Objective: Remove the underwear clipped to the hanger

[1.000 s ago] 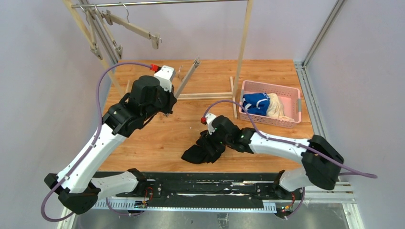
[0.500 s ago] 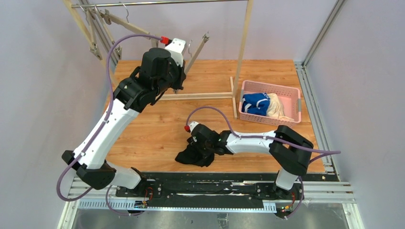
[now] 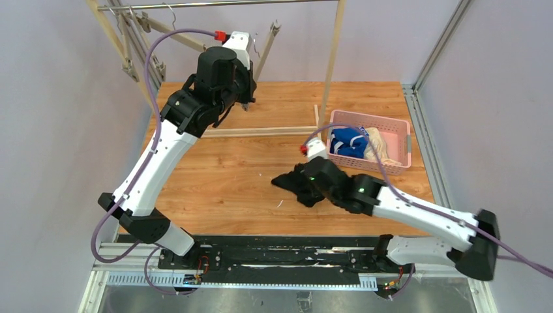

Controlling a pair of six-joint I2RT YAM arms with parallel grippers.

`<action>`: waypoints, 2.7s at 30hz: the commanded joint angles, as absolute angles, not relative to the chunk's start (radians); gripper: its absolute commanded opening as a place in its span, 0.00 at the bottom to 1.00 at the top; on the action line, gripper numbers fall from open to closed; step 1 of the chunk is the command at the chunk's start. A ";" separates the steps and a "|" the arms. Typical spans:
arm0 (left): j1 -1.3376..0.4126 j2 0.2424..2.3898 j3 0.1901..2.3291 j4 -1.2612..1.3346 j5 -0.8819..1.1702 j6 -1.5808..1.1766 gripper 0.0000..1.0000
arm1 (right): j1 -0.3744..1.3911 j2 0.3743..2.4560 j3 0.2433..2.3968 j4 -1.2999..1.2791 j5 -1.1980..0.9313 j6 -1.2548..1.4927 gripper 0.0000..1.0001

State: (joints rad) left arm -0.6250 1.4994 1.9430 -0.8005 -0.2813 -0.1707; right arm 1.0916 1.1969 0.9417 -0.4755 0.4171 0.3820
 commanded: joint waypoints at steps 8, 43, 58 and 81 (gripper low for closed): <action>-0.569 1.613 2.234 -0.778 -0.344 -0.235 0.00 | 0.657 0.797 1.031 -0.542 0.629 0.273 0.01; -0.442 1.578 2.157 -0.637 -0.314 -0.231 0.00 | -0.034 1.074 0.904 -0.255 0.192 0.247 0.00; -0.413 1.639 2.175 -0.651 -0.269 -0.225 0.00 | -0.078 1.138 0.863 -0.206 0.139 0.277 0.00; -0.413 1.332 1.847 -0.494 -0.248 -0.184 0.31 | -0.078 1.138 0.873 -0.186 0.092 0.251 0.37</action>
